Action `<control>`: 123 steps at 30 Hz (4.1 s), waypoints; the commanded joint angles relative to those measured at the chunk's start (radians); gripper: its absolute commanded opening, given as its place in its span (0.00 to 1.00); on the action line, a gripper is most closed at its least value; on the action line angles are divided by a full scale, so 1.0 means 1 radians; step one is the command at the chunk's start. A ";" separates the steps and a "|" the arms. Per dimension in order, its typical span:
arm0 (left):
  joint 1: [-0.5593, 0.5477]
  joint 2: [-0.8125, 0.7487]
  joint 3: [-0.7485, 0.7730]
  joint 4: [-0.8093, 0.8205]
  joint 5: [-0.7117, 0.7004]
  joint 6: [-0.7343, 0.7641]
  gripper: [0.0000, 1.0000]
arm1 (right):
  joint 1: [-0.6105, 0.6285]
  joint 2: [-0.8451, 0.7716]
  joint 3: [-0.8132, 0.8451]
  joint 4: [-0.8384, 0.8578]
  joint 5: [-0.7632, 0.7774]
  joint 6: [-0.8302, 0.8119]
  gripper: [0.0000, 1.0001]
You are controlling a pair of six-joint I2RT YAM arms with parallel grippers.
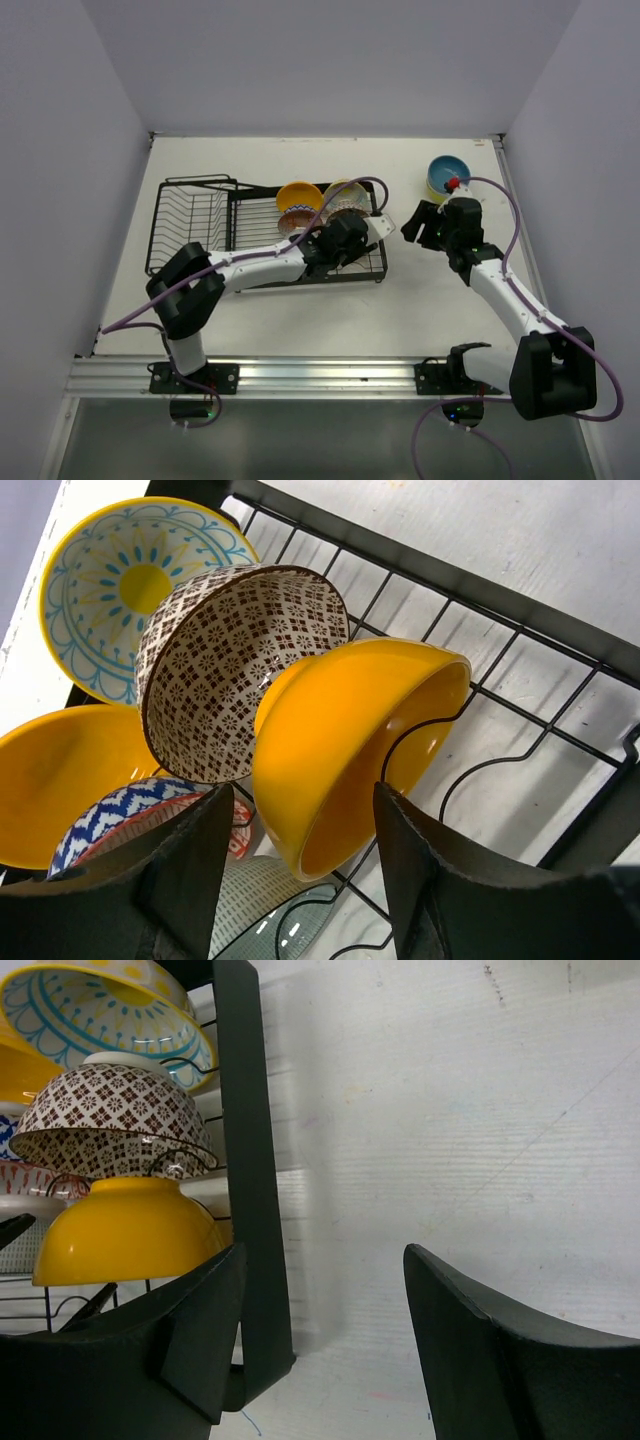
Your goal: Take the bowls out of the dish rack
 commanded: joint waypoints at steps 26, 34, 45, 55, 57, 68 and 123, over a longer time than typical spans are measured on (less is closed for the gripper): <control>-0.173 0.063 -0.148 0.436 -0.545 0.199 0.04 | -0.007 0.012 -0.011 0.052 0.004 0.014 0.67; -0.188 0.042 -0.202 0.581 -0.611 0.245 0.00 | -0.007 0.010 -0.011 0.052 0.006 0.015 0.67; -0.219 0.026 -0.275 0.884 -0.712 0.461 0.00 | -0.007 0.009 -0.011 0.052 0.009 0.015 0.67; -0.229 0.045 -0.274 0.943 -0.723 0.516 0.00 | -0.008 0.013 -0.010 0.050 0.007 0.015 0.68; -0.229 0.035 -0.242 0.884 -0.712 0.463 0.00 | -0.008 0.013 -0.010 0.052 0.007 0.015 0.68; -0.231 -0.047 -0.079 0.476 -0.643 0.211 0.00 | -0.010 0.004 -0.006 0.043 0.009 0.009 0.68; 0.058 -0.136 0.374 -0.509 0.201 -0.674 0.00 | 0.236 -0.309 0.018 -0.045 -0.048 -0.014 0.47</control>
